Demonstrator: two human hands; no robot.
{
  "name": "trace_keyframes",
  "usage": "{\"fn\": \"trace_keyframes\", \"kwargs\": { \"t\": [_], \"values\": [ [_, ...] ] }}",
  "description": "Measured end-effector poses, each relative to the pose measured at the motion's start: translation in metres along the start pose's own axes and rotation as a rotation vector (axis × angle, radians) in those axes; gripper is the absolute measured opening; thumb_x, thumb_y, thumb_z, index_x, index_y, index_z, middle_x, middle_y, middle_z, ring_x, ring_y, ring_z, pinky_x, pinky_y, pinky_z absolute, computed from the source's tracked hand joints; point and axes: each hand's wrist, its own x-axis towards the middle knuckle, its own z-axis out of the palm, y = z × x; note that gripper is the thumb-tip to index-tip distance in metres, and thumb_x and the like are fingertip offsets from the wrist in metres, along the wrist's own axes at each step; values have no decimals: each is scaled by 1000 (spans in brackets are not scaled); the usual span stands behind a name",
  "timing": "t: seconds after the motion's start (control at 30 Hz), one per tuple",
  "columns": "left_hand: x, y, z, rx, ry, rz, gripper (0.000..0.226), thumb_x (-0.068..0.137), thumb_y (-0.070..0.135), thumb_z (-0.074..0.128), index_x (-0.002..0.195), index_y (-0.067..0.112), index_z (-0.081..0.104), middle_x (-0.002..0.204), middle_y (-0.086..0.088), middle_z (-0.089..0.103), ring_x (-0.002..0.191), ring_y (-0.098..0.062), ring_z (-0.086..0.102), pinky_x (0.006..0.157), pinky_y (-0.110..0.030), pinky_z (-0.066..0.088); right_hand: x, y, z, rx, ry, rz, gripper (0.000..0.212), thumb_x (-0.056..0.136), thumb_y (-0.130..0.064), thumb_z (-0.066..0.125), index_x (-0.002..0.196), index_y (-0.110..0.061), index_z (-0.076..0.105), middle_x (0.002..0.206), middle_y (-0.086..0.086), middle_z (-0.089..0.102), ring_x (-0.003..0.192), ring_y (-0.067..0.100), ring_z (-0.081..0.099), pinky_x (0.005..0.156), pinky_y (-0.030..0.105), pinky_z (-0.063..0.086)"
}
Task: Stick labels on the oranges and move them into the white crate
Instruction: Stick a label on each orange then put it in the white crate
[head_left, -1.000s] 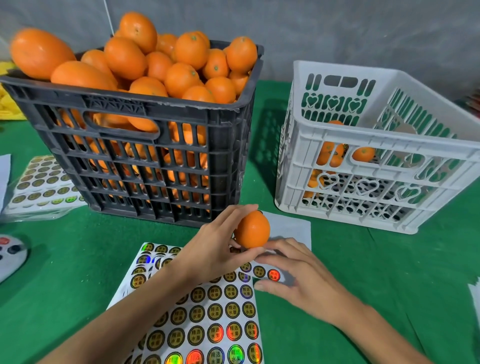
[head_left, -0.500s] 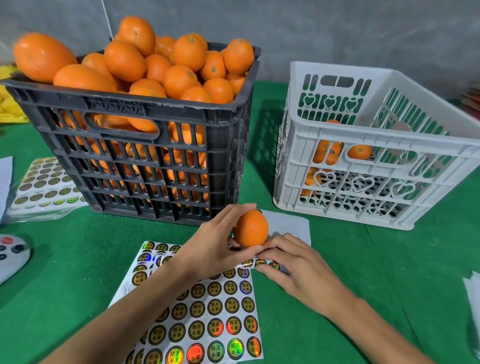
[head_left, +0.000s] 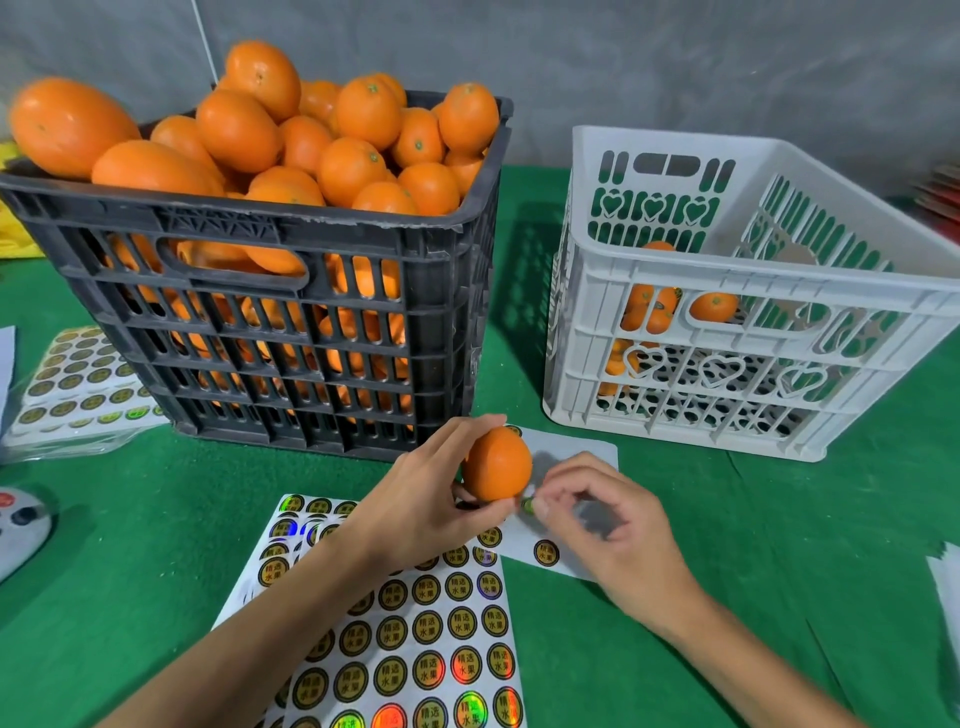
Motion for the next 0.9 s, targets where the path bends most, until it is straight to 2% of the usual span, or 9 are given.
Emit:
{"fn": "trace_keyframes", "kwargs": {
  "t": [0.07,0.13,0.33,0.4,0.5,0.6,0.7,0.8,0.9],
  "values": [
    [1,1,0,17,-15,10,75,84,66,71,147,49,34,145,29,40,95,-6,70,82,-28,62,4,-4,-1,153,95,77,11,94,-33,71,102,-29,78,97,0,70,89,24,61,82,37,52],
    [1,2,-1,26,-23,25,75,85,64,72,148,45,35,145,27,41,102,-8,69,83,-30,62,6,-5,0,217,97,136,16,96,-27,69,109,-27,78,104,2,71,96,23,62,86,34,52],
    [1,3,-2,25,-29,39,74,87,61,73,149,43,36,145,27,42,107,-10,67,86,-34,61,1,2,6,-20,66,155,27,102,-21,61,125,-32,71,122,-12,65,119,12,59,95,13,44],
    [1,3,-2,19,-28,31,73,87,62,72,148,44,36,145,27,42,105,-9,68,86,-33,61,0,4,8,-139,17,157,34,103,-34,58,137,-36,61,134,-19,57,130,7,52,104,16,43],
    [1,2,0,11,-22,21,73,85,65,71,147,48,35,143,27,43,106,-8,67,85,-30,61,-1,5,9,-262,-24,194,53,102,-59,45,151,-43,37,152,-30,39,142,-6,36,115,29,40],
    [1,3,0,-34,12,-39,74,83,69,71,145,54,34,141,32,43,100,-3,69,83,-24,61,-1,4,6,-370,-26,95,57,106,-52,39,160,-36,27,163,-25,27,150,-2,25,122,38,32],
    [1,4,-1,-81,33,-72,78,79,78,70,144,57,35,139,36,44,95,1,70,82,-24,62,-4,3,11,-568,-119,-69,61,109,-42,43,163,-30,17,168,-20,17,153,1,20,123,38,29],
    [1,8,-5,-159,47,-100,79,76,77,75,143,55,38,132,28,54,102,-1,69,84,-27,62,-1,-1,12,-681,-178,-112,77,103,-52,50,164,-30,7,170,-18,7,152,3,21,123,34,27],
    [1,19,-9,-274,87,-85,77,74,66,84,139,52,45,125,20,64,106,-6,70,86,-31,62,4,-14,11,-796,-99,-183,85,97,-59,54,163,-23,16,170,-9,15,148,9,33,119,33,32]
  ]
}}
